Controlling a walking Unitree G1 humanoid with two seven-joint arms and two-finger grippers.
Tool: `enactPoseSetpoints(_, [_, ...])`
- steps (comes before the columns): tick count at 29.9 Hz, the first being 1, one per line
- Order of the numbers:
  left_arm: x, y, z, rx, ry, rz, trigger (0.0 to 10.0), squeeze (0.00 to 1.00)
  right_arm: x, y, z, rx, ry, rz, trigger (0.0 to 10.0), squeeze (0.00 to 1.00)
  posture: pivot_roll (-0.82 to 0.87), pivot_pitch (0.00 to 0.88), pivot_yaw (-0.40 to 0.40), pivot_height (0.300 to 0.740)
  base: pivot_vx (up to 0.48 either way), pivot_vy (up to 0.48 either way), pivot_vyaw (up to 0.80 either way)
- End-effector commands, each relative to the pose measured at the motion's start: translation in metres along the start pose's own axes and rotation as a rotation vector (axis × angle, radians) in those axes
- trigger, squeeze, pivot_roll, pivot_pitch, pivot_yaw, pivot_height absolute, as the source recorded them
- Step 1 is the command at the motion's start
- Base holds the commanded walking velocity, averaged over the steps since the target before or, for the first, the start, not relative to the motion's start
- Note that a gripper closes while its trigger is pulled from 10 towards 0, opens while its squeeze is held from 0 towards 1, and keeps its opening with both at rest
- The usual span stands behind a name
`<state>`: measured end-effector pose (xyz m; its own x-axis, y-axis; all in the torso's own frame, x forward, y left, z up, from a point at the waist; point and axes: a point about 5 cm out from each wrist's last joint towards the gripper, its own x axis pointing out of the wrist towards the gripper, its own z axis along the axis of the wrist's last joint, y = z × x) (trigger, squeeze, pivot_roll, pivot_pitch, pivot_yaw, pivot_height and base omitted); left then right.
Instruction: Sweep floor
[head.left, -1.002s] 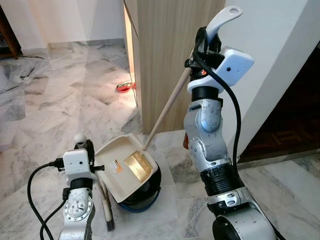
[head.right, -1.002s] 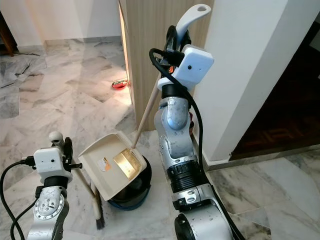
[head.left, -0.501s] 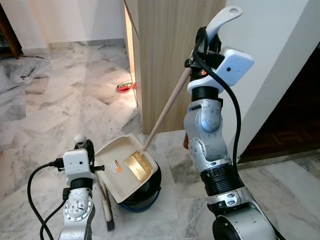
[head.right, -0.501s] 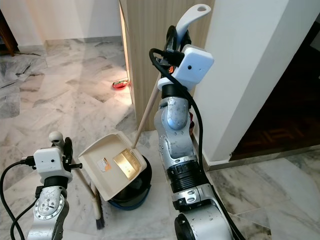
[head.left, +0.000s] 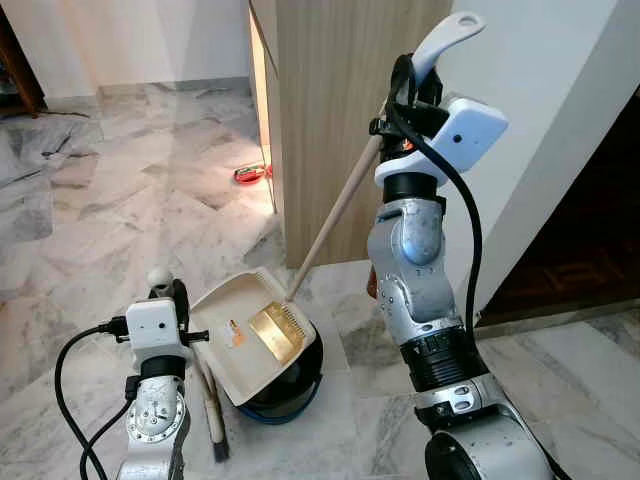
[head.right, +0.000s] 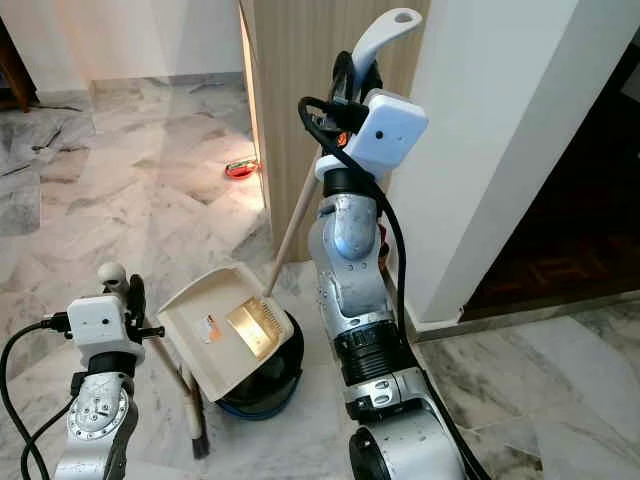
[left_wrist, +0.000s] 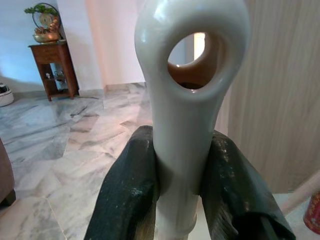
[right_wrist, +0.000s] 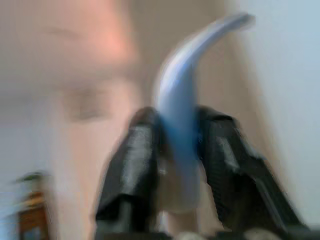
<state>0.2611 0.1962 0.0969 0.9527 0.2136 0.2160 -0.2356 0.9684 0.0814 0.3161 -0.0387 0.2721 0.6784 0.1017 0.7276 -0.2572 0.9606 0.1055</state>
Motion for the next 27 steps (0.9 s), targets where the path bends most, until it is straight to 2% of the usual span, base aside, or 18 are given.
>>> enactPoseSetpoints(1, [0.003,-0.005,0.012,-0.009,-0.068,-0.025,10.0,0.00,0.003,0.028,0.024,0.026,-0.138,0.098,10.0,0.00,0.13,0.000,0.000,0.740,0.000,0.000,0.00])
enactPoseSetpoints(12, [0.003,-0.006,0.013,-0.008,-0.074,-0.033,10.0,0.00,0.000,0.028,0.027,0.023,-0.148,0.098,10.0,0.00,0.13,0.000,0.000,0.740,0.000,0.000,0.00])
enactPoseSetpoints(16, [0.003,-0.006,0.013,-0.007,-0.077,-0.034,10.0,0.00,-0.001,0.025,0.029,0.002,-0.163,0.057,10.0,0.00,0.14,0.000,0.000,0.740,0.000,0.000,0.00])
enactPoseSetpoints(17, [0.003,-0.006,0.013,-0.006,-0.078,-0.034,10.0,0.00,-0.001,0.022,0.033,-0.049,-0.200,0.032,10.0,0.00,0.14,0.000,0.000,0.740,0.000,0.000,0.00])
enactPoseSetpoints(19, [0.003,-0.005,0.014,-0.002,-0.080,-0.034,10.0,0.00,-0.002,0.021,0.038,-0.079,-0.234,0.016,10.0,0.00,0.14,0.000,0.000,0.740,0.000,0.000,0.00])
enactPoseSetpoints(26, [0.003,-0.004,0.014,0.003,-0.080,-0.031,10.0,0.00,-0.003,0.023,0.047,-0.133,-0.292,0.012,10.0,0.00,0.14,0.000,0.000,0.740,0.000,0.000,0.00])
enactPoseSetpoints(27, [0.003,-0.004,0.014,0.003,-0.081,-0.031,10.0,0.00,-0.003,0.023,0.047,-0.134,-0.292,0.011,10.0,0.00,0.14,0.000,-0.061,0.740,0.000,0.000,0.00])
